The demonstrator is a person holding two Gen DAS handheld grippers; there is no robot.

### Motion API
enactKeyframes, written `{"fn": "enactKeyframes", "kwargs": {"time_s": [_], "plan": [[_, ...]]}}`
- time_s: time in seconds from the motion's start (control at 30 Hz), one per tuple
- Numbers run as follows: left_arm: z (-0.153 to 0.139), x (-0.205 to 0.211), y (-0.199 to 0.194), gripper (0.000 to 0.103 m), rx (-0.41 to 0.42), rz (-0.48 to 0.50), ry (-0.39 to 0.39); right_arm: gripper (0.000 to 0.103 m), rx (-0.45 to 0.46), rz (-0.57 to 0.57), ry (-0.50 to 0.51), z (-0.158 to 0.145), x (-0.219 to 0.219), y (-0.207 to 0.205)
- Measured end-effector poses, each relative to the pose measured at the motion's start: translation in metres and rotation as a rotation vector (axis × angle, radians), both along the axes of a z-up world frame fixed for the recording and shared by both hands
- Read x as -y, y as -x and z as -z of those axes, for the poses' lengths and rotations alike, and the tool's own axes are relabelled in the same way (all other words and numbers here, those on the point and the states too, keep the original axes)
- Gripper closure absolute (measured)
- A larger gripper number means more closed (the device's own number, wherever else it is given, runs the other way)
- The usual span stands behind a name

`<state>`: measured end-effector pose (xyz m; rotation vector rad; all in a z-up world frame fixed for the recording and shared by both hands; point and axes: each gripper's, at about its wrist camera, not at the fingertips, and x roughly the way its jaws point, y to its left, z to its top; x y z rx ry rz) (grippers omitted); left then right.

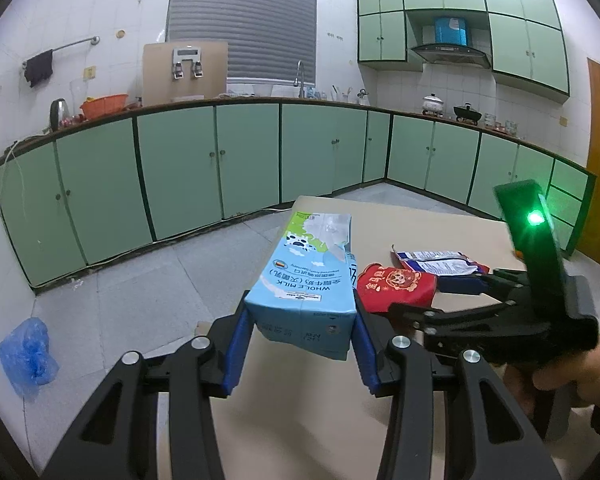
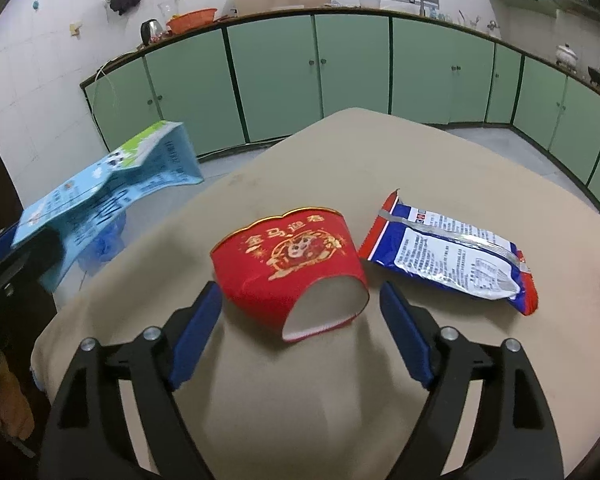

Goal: Collect trash
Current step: 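Hold the carton with left tool while right tool grasps the red paper cup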

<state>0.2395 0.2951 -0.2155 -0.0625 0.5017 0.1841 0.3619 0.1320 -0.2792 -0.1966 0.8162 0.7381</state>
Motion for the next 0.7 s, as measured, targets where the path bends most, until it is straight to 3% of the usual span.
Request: {"fn": "enactKeyframes", "kwargs": {"time_s": [0.2,0.5,0.7], "plan": [[0.001,-0.002,0.001,0.057,-0.005,-0.002,0.003,0.040,-0.050,-0.023,-0.035,-0.002,0.006,0.001],[-0.002,0.002,0.009,0.057,-0.013,-0.002,0.016,0.043,-0.074,-0.038,-0.072,-0.017,0.036,0.031],[-0.006,0.016,0.018,0.058,-0.014,0.023,0.025,0.044,-0.048,-0.009,-0.089,-0.033,0.093,0.067]]}}
